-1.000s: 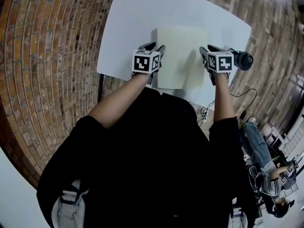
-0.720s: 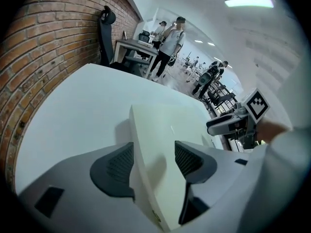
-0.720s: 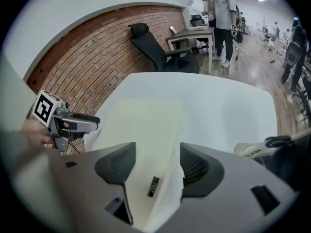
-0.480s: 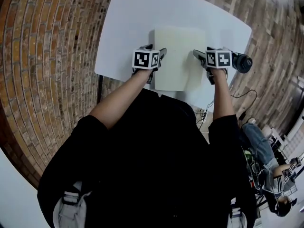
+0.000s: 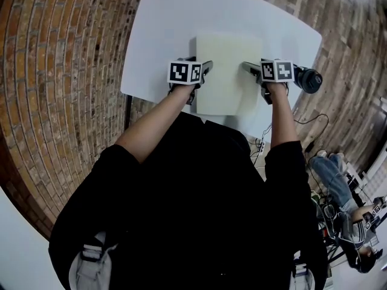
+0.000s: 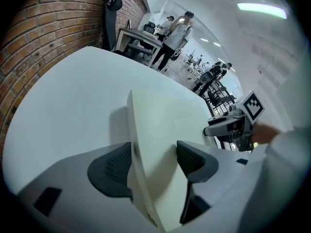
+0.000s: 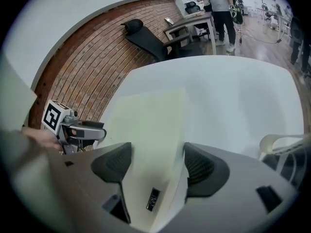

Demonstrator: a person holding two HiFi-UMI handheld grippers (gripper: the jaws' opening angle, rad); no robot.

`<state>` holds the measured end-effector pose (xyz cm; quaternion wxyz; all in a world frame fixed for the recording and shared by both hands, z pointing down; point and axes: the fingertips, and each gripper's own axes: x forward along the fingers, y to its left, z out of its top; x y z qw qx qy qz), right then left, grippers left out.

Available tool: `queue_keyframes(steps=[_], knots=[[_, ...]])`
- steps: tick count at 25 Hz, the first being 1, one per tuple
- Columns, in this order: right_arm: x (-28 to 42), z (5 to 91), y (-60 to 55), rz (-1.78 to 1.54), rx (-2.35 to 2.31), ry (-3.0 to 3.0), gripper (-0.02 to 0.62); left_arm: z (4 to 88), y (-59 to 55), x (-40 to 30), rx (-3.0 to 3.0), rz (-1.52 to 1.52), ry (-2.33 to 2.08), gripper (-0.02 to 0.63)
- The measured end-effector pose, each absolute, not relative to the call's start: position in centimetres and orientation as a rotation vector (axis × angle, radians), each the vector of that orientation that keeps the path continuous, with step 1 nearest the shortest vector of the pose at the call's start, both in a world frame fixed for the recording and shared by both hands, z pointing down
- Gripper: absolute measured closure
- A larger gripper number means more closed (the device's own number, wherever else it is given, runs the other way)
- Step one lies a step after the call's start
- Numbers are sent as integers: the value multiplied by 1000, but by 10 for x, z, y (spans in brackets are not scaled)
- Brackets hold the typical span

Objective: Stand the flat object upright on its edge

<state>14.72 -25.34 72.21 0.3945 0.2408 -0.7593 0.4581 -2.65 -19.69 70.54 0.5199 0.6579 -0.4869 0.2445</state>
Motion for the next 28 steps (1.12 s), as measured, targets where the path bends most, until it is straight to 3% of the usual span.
queue_keyframes(steps=[28], knots=[[142, 683, -243, 1100, 785, -1964, 272, 669, -203, -30, 1652, 626, -1186, 321]])
